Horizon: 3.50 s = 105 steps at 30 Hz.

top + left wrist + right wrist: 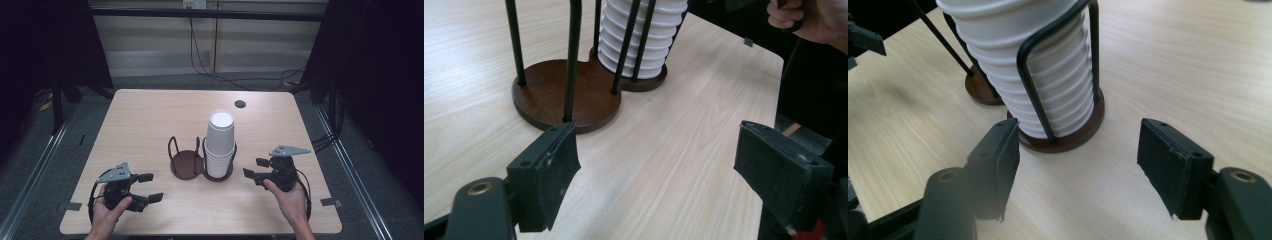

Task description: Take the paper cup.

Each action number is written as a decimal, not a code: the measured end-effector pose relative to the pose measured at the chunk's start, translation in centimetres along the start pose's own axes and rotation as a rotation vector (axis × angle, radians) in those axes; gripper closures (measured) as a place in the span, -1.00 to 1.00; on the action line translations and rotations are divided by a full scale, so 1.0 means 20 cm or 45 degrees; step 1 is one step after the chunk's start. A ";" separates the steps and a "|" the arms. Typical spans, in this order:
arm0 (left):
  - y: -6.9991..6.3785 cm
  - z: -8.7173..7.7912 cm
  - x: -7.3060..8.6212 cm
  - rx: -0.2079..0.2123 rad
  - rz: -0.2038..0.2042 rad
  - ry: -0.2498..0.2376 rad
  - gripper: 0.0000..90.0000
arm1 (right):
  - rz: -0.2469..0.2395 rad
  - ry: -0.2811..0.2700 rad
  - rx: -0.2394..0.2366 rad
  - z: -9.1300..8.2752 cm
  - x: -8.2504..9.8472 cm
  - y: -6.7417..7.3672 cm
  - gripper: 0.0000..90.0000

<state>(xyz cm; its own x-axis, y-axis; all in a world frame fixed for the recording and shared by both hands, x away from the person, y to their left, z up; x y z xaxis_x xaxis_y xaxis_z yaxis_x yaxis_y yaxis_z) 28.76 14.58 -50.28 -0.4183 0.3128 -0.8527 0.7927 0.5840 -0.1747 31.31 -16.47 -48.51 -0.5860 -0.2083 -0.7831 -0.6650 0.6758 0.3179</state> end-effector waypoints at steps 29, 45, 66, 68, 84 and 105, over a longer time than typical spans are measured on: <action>-0.03 0.00 0.01 0.024 -0.002 0.009 -0.61 | -0.047 -0.119 -0.090 -0.05 -0.19 0.13 -0.52; -0.01 0.01 0.02 0.018 0.008 0.030 -0.61 | -0.099 -0.189 -0.136 -0.09 -0.42 0.20 -0.64; -0.02 0.03 0.04 0.028 -0.003 0.062 -0.61 | -0.135 -0.209 -0.225 -0.05 -0.65 0.26 -0.64; -0.02 0.03 0.04 0.031 0.001 0.061 -0.61 | -0.144 -0.193 -0.226 -0.04 -0.65 0.26 -0.64; -0.04 0.03 0.04 0.045 0.004 0.062 -0.61 | -0.155 -0.151 -0.234 0.05 -0.73 0.26 -0.64; -0.04 0.03 0.04 0.048 0.010 0.065 -0.58 | -0.131 -0.090 -0.208 0.19 -0.75 0.24 -0.58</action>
<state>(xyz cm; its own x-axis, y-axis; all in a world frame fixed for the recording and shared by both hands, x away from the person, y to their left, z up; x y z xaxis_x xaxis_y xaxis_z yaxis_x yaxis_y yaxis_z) 27.98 13.94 -51.05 -0.4333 0.3559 -0.8280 0.8119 0.5530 -0.1872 38.66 -7.46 -37.24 -0.4809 -0.2160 -0.8497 -0.7892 0.5288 0.3123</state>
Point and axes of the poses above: each handheld gripper's, and its own axes: z roughly forward along the jaws, x roughly out of its underside, y roughly to its left, the point moved 10 cm from there along z, roughly forward along the jaws, and after that the axes turned 11 degrees about -x, right-handed, at the moved point
